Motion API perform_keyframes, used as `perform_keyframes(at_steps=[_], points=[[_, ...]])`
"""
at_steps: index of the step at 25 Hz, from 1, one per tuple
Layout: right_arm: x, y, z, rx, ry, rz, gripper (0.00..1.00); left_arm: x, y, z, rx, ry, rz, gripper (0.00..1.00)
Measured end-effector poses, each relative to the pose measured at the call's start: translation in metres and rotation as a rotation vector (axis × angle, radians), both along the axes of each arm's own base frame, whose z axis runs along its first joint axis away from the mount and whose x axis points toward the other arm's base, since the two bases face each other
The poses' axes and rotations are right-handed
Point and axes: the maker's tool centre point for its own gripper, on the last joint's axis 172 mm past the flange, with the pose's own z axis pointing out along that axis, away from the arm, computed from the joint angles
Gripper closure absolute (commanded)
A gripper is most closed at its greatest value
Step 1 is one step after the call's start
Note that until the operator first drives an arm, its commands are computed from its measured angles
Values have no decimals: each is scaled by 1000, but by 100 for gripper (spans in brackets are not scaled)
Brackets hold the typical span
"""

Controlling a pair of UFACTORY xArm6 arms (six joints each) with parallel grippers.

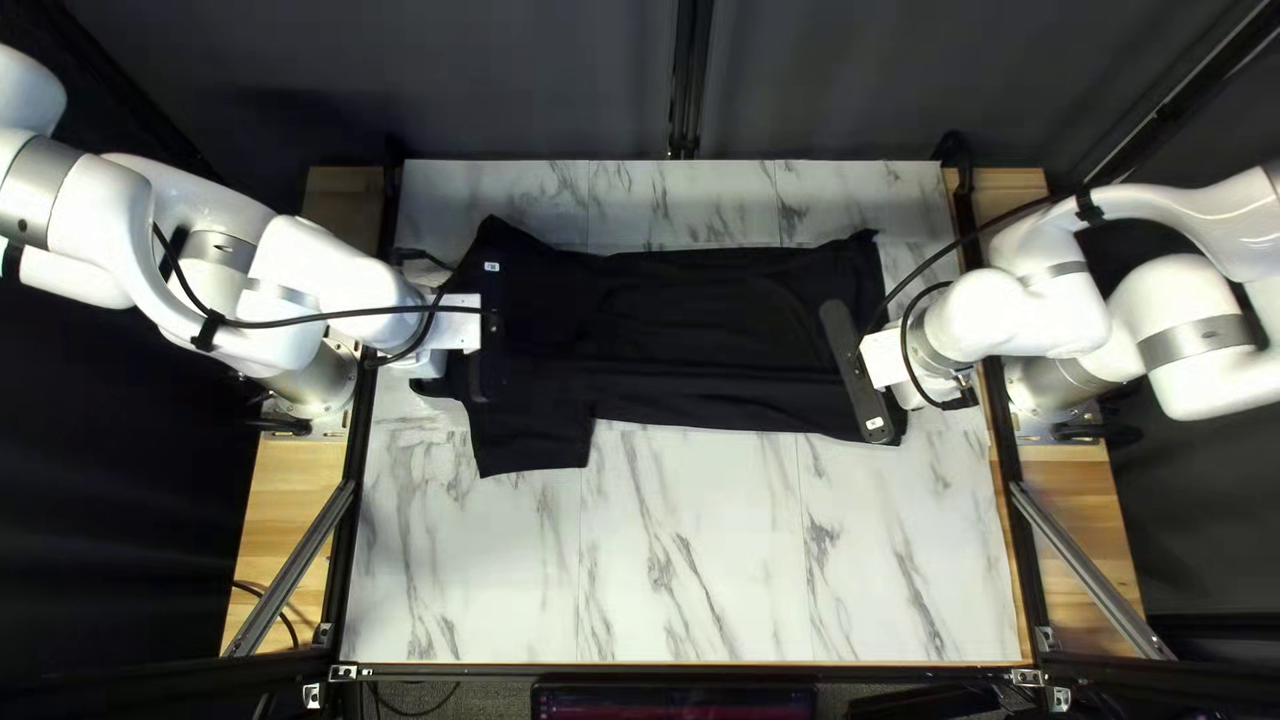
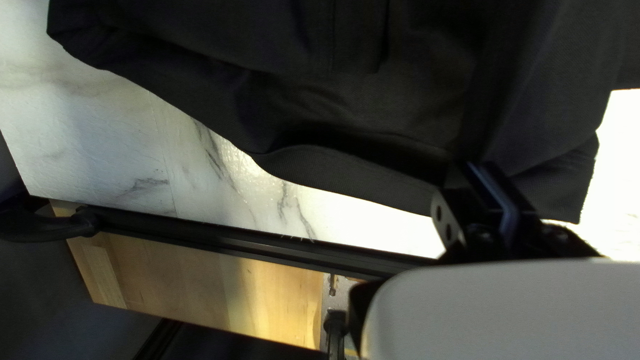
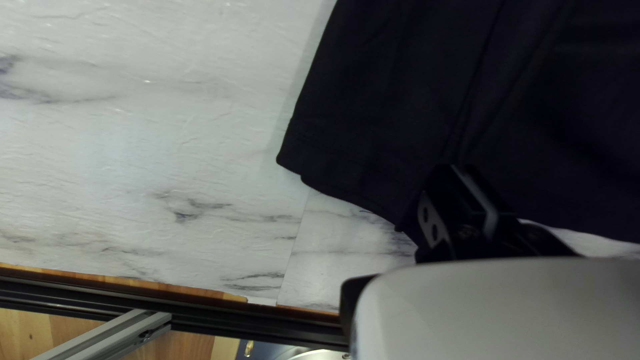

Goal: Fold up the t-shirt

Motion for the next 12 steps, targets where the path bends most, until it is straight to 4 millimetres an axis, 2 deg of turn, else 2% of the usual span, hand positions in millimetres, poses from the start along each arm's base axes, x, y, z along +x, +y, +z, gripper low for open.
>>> perform_keyframes(at_steps=[3,4,5,6,7,8,9,10,12], points=[[2,0,-4,5,2,2,100,-1,2,-2,-7,0,0,100],[2,0,-5,6,2,4,78,-1,4,-3,-10,-1,0,100],[3,0,-6,8,1,5,78,-1,5,-4,-13,-2,-1,100],[3,-1,-6,10,0,6,48,0,6,-5,-16,-3,-1,96],[4,-1,-7,11,-1,6,42,0,7,-6,-20,-4,-2,94],[4,-1,-7,12,-2,7,13,0,7,-7,-22,-5,-3,44],[4,-1,-8,13,-3,8,0,0,7,-7,-24,-6,-3,4],[4,-2,-8,15,-4,9,0,0,8,-7,-26,-8,-3,0],[5,-3,-7,18,-8,9,0,0,8,-7,-27,-13,-1,0]])
